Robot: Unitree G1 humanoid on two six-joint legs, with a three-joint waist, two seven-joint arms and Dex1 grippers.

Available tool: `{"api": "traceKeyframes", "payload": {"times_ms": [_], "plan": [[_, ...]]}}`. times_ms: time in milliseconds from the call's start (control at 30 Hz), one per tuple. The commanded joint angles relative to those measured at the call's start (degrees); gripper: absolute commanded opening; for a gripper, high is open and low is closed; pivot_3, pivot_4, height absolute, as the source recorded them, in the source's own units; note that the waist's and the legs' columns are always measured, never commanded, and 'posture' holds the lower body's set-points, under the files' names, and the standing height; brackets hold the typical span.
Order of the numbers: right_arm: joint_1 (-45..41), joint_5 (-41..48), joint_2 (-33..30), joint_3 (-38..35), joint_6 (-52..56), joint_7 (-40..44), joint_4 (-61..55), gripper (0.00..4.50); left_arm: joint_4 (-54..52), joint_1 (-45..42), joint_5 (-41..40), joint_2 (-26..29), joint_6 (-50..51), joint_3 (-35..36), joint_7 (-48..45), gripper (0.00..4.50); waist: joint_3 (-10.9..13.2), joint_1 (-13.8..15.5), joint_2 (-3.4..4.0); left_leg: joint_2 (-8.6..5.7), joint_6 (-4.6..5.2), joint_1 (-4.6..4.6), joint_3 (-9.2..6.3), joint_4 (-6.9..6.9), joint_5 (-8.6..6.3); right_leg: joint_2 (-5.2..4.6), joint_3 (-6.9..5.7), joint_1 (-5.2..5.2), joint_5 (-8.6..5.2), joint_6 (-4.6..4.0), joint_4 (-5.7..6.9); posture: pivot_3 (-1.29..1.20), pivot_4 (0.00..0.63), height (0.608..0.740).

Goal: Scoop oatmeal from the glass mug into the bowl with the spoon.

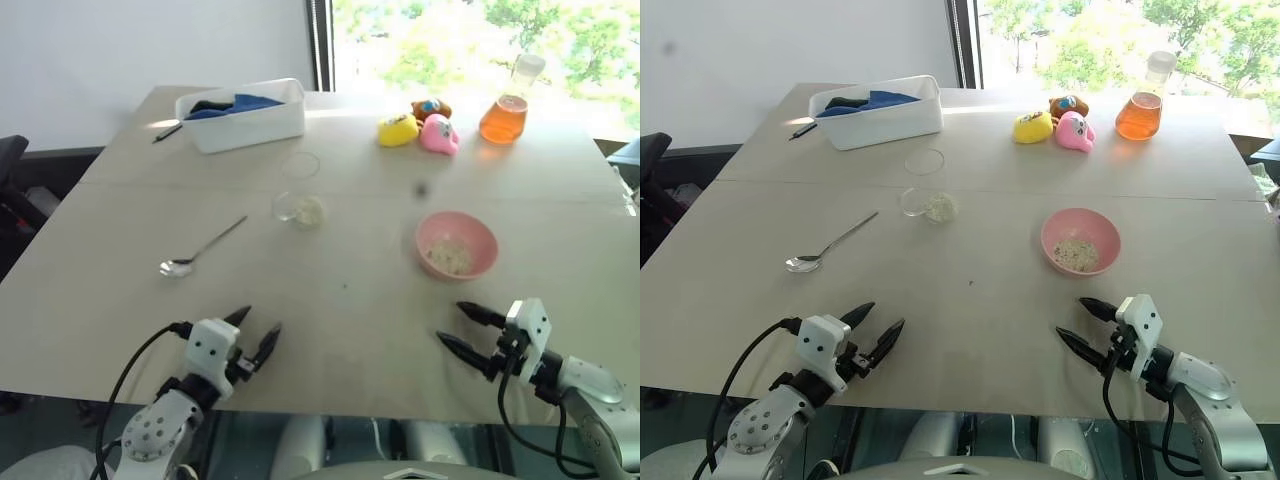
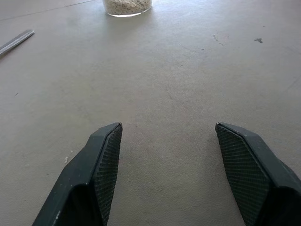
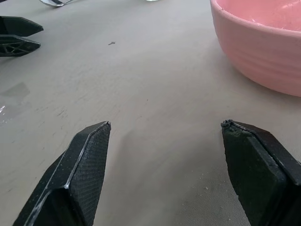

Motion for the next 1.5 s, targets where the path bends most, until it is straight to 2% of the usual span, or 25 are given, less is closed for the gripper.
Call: {"api": "traceKeyframes", "payload": {"times_ms": [33, 767, 900, 1000, 1067, 1133, 1300, 1500], "plan": [[0.0, 0.4, 0.1, -0.5, -0.4, -0.6, -2.1, 3.81, -0.8, 0.4, 0.0, -0.1, 0.2, -0.8, -0.5, 3.27, 0.0, 0.0, 0.00, 0.00, 0.00, 0.00, 0.00, 0.00, 0.00, 0.00, 0.00, 0.00, 0.00, 0.00, 0.00, 0.00, 0.150, 0.740], [0.4, 0.0, 0.3, -0.4, -1.2, -1.3, -1.5, 3.81, -1.1, -2.7, -1.1, -1.8, 1.6, -0.9, 0.4, 3.27, 0.0, 0.0, -0.06, -0.01, 0.00, 0.00, -0.01, 0.00, 0.00, 0.08, 0.00, 0.00, 0.01, 0.01, 0.00, 0.00, 0.150, 0.740], [-0.1, 0.5, 0.0, 0.6, -0.1, -0.9, -4.1, 3.81, -1.6, -3.4, -2.1, -1.6, 2.2, 0.5, 0.7, 3.27, 0.1, 0.0, -0.11, -0.01, 0.00, 0.00, -0.01, 0.00, 0.00, 0.09, 0.00, 0.00, 0.01, 0.01, 0.00, 0.00, 0.150, 0.740], [-0.8, 3.7, -0.9, 1.3, 3.4, -0.6, -9.2, 3.81, -0.7, -7.1, -3.8, -1.1, 5.7, 3.8, 2.7, 3.27, 0.1, 0.1, -0.17, 0.01, 0.00, -0.01, -0.04, 0.01, 0.00, 0.11, -0.02, 0.00, 0.01, 0.01, 0.01, 0.00, 0.150, 0.740], [-1.8, 4.6, -3.5, 2.2, 5.1, 1.5, -12.7, 3.81, 0.7, -11.3, -5.4, 0.1, 9.6, 6.3, 3.7, 3.27, 0.1, 0.2, -0.18, 0.01, 0.00, -0.02, -0.11, 0.03, 0.00, 0.12, -0.08, 0.00, 0.01, 0.02, 0.05, 0.00, 0.150, 0.740], [-4.6, 8.1, -5.9, 2.3, 9.4, 1.5, -16.9, 3.81, 3.0, -17.2, -4.0, 4.2, 12.9, 7.0, 2.8, 3.27, 0.1, 0.1, -0.24, -0.01, 0.00, -0.01, -0.12, 0.08, 0.00, 0.17, -0.12, 0.01, 0.01, 0.02, 0.08, 0.00, 0.150, 0.740], [-13.4, 17.2, -6.2, 2.1, 18.4, -4.1, -23.7, 3.81, 11.3, -29.2, 0.9, 12.8, 18.7, 7.2, 3.5, 3.27, 0.3, 0.0, -0.51, -0.03, 0.00, -0.07, -0.16, 0.13, 0.00, 0.34, -0.29, -0.01, 0.02, 0.03, 0.12, 0.00, 0.150, 0.740], [-19.5, 18.8, -6.0, 3.7, 21.7, -7.0, -26.1, 3.81, 21.9, -36.5, 7.5, 20.2, 19.5, 3.4, 1.0, 3.27, 0.3, 0.1, -0.61, -0.06, -0.02, -0.50, -0.18, 0.15, 0.01, 0.19, -0.42, -0.41, 0.02, 0.05, 0.10, 0.00, 0.150, 0.740]]}}
